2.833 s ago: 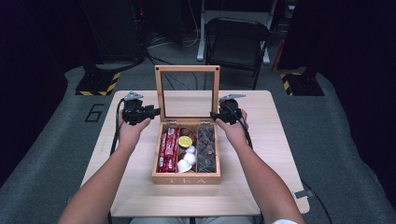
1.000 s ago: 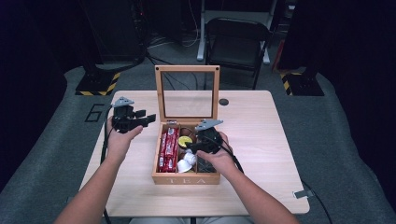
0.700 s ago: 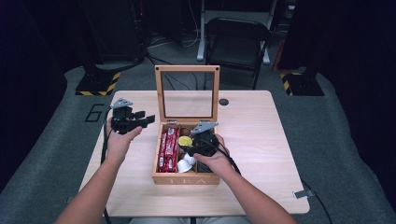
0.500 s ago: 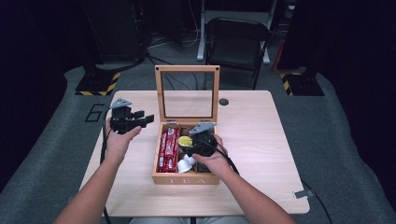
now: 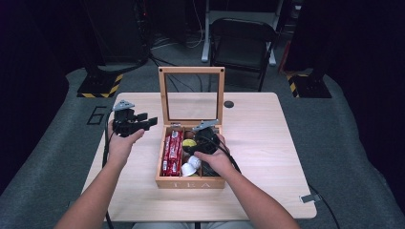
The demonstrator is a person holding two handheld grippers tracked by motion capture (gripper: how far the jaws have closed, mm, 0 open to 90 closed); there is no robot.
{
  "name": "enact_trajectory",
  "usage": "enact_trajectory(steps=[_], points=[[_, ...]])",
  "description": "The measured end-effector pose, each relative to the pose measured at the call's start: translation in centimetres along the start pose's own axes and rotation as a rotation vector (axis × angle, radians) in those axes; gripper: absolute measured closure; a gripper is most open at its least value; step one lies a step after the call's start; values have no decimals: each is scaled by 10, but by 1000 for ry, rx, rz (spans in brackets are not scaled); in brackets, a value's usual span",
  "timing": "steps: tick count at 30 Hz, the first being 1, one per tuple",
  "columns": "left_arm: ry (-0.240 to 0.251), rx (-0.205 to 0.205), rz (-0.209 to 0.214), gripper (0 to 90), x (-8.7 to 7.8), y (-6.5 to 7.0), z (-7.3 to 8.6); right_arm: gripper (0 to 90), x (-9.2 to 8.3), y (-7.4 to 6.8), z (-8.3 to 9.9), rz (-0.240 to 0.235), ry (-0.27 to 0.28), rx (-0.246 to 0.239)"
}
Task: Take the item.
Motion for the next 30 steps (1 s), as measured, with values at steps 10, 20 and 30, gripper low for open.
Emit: enact_trajectory(steps=[10, 20, 30], points=[[1, 9, -10, 467, -1, -1, 0, 335, 9, 4, -1, 2, -23, 4], [7, 16, -17, 468, -2, -3, 0, 306, 14, 4, 2, -15, -47, 21], [11, 10, -20, 469, -3, -4, 0, 311, 14, 1, 2, -40, -45, 21]])
Point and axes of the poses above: each handheld gripper's, and its own axes: x roughly forward along the jaws, z roughly out of its underside, y roughly to its right, the point moved 9 cm from there along x, roughly forward along the jaws, and after that the axes turned 10 degrees about -z, right-handed, at the moved point
